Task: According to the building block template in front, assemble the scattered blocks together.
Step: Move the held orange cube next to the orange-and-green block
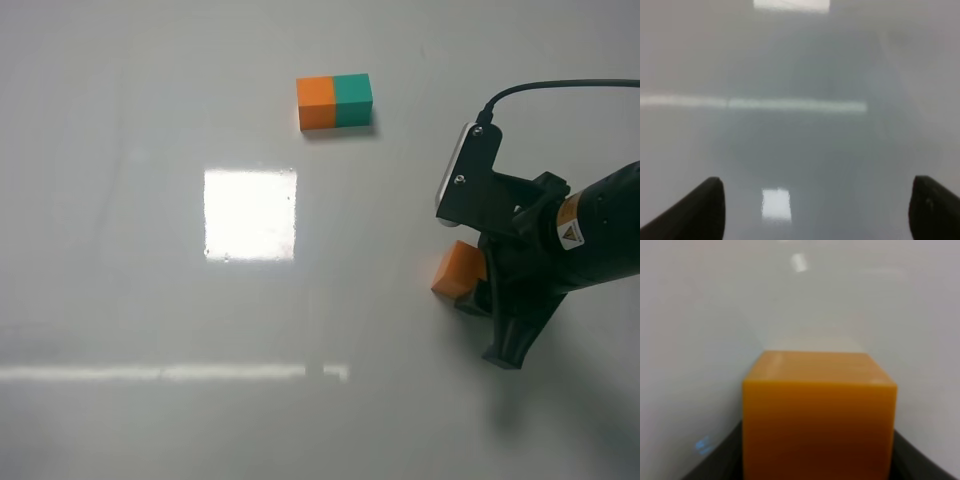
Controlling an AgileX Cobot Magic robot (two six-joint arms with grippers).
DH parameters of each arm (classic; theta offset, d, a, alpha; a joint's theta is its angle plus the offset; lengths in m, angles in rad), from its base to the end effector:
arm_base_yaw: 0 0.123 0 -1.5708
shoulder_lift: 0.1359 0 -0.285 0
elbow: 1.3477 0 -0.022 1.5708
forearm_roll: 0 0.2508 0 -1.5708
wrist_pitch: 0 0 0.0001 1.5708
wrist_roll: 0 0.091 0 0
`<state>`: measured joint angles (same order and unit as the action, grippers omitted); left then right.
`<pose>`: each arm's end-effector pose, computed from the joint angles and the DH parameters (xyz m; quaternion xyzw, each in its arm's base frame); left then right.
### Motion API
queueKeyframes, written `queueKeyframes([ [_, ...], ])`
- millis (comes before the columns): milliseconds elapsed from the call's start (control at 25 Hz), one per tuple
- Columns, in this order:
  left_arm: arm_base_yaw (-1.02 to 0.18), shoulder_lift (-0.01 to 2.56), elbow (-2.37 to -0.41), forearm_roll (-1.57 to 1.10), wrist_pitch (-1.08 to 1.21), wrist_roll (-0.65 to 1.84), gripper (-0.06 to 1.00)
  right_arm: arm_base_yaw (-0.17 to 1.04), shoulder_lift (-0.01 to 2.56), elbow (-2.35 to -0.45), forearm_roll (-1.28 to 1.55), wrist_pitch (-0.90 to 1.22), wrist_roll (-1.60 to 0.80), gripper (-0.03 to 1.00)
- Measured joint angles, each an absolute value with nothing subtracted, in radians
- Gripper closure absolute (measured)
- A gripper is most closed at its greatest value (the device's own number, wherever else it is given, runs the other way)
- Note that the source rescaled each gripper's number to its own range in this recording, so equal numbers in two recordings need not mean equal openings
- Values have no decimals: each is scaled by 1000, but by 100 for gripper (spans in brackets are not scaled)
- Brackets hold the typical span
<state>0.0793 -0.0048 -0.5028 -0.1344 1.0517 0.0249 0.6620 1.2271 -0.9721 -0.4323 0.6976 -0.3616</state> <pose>-0.0051 -0.0110 0.2794 -0.0205 0.8467 -0.0395 0.5302 0.2138 0.1355 0.3176 -0.5419 0.7469 -0.1335 0.3614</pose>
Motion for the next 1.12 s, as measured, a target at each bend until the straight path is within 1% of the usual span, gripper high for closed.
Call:
queueKeyframes([
  [360, 79, -5, -503, -134, 1052, 25, 94, 662, 1227, -983, -437, 737, -413, 97],
  [680, 79, -5, -503, -134, 1052, 24, 94, 662, 1233, -1136, -318, 897, -524, 97],
  [920, 79, -5, -503, -134, 1052, 24, 94, 663, 1239, -1170, -303, 918, -568, 97],
  [1000, 79, -5, -503, -134, 1052, 24, 94, 685, 1267, -1187, -307, 936, -576, 97],
  [1120, 79, -5, -503, -134, 1052, 24, 94, 768, 1340, -1248, -351, 958, -579, 97],
])
